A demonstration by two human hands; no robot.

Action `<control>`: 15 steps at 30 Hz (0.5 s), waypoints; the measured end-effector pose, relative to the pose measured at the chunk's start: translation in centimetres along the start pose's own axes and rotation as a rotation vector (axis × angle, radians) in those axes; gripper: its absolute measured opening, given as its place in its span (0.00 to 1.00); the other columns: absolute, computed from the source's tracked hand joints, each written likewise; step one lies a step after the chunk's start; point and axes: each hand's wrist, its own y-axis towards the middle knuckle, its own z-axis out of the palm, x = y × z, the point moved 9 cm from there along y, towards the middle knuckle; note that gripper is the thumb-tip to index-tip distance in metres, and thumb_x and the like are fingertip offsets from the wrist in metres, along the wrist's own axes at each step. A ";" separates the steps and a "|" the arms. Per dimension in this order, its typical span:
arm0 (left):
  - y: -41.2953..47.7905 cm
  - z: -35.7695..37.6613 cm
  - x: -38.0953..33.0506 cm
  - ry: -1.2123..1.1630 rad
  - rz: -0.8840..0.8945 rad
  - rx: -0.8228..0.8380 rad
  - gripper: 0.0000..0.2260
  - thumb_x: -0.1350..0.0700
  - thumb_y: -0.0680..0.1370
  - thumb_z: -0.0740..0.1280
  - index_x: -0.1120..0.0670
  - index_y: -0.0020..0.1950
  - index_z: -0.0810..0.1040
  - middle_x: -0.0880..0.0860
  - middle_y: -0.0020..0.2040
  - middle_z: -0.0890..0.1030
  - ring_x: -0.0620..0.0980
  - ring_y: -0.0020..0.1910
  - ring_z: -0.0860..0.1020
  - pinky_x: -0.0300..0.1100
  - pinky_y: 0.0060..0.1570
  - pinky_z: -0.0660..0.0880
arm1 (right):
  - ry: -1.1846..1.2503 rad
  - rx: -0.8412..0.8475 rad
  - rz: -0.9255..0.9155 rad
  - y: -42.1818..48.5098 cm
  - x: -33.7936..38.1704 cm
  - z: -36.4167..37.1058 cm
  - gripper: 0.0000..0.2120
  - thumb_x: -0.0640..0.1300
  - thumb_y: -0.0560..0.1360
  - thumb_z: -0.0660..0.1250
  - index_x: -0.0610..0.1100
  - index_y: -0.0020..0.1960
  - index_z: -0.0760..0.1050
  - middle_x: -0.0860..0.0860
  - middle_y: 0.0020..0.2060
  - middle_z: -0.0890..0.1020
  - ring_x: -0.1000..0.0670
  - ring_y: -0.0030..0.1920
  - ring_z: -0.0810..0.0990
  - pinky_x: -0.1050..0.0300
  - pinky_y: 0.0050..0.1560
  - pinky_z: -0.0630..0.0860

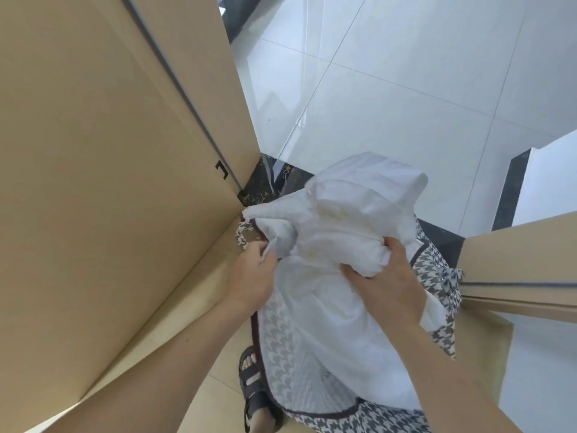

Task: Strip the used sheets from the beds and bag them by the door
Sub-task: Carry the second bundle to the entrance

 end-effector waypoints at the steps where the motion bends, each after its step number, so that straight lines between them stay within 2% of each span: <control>1: -0.3 0.2 -0.9 -0.039 0.009 0.002 0.08 0.50 0.83 0.60 0.51 0.54 0.75 0.45 0.47 0.78 0.43 0.46 0.76 0.42 0.39 0.71 | 0.009 0.024 -0.040 -0.3 1.0 0.9 0.43 0.74 0.59 0.69 0.61 0.68 0.60 0.53 0.55 0.81 0.44 0.54 0.81 0.50 0.45 0.74; 2: -0.5 0.2 -1.4 -0.084 0.006 -0.007 0.08 0.49 0.83 0.59 0.51 0.54 0.75 0.45 0.48 0.78 0.41 0.46 0.76 0.40 0.38 0.70 | 0.005 0.070 -0.078 -0.6 1.9 2.1 0.43 0.73 0.60 0.70 0.60 0.69 0.60 0.52 0.56 0.80 0.43 0.55 0.80 0.49 0.47 0.75; 4: -0.7 -0.8 -2.3 -0.150 0.008 -0.049 0.09 0.50 0.84 0.59 0.52 0.56 0.76 0.46 0.49 0.79 0.44 0.48 0.77 0.40 0.39 0.71 | -0.072 0.188 -0.119 -1.1 2.3 4.7 0.43 0.71 0.64 0.70 0.57 0.71 0.58 0.49 0.55 0.78 0.42 0.55 0.78 0.46 0.50 0.75; 6: -0.6 -2.2 -3.3 -0.139 0.070 -0.071 0.11 0.53 0.83 0.59 0.53 0.63 0.76 0.47 0.56 0.80 0.47 0.54 0.78 0.44 0.48 0.73 | -0.307 0.313 -0.125 -1.4 0.7 6.8 0.41 0.69 0.69 0.68 0.54 0.74 0.56 0.48 0.54 0.76 0.43 0.56 0.76 0.46 0.53 0.71; 8: -0.2 -3.6 -4.2 -0.116 0.147 -0.085 0.15 0.56 0.83 0.59 0.53 0.69 0.74 0.46 0.60 0.79 0.46 0.59 0.76 0.46 0.56 0.73 | -0.554 0.414 -0.091 -1.3 -2.3 7.7 0.34 0.63 0.75 0.65 0.53 0.75 0.56 0.48 0.57 0.76 0.44 0.58 0.75 0.47 0.55 0.69; 11: 1.0 -4.2 -4.2 -0.095 0.169 -0.100 0.16 0.54 0.83 0.58 0.52 0.71 0.72 0.47 0.63 0.77 0.47 0.61 0.75 0.47 0.59 0.73 | -0.693 0.383 0.014 -0.1 -5.4 6.0 0.18 0.50 0.80 0.57 0.53 0.70 0.66 0.48 0.62 0.74 0.45 0.62 0.73 0.47 0.58 0.67; 13: 1.4 -3.4 -3.1 -0.054 0.133 -0.074 0.17 0.53 0.83 0.57 0.52 0.72 0.69 0.47 0.64 0.76 0.48 0.62 0.75 0.48 0.59 0.72 | -0.745 0.387 0.020 0.4 -5.8 5.1 0.15 0.50 0.81 0.54 0.51 0.65 0.70 0.47 0.63 0.72 0.46 0.63 0.71 0.48 0.59 0.67; 15: 1.1 -2.2 -2.0 -0.018 0.119 -0.043 0.17 0.52 0.84 0.57 0.51 0.73 0.68 0.46 0.63 0.76 0.47 0.60 0.75 0.45 0.53 0.72 | -0.733 0.404 -0.009 0.3 -5.3 4.6 0.15 0.49 0.81 0.53 0.50 0.64 0.72 0.47 0.64 0.72 0.45 0.63 0.71 0.49 0.59 0.68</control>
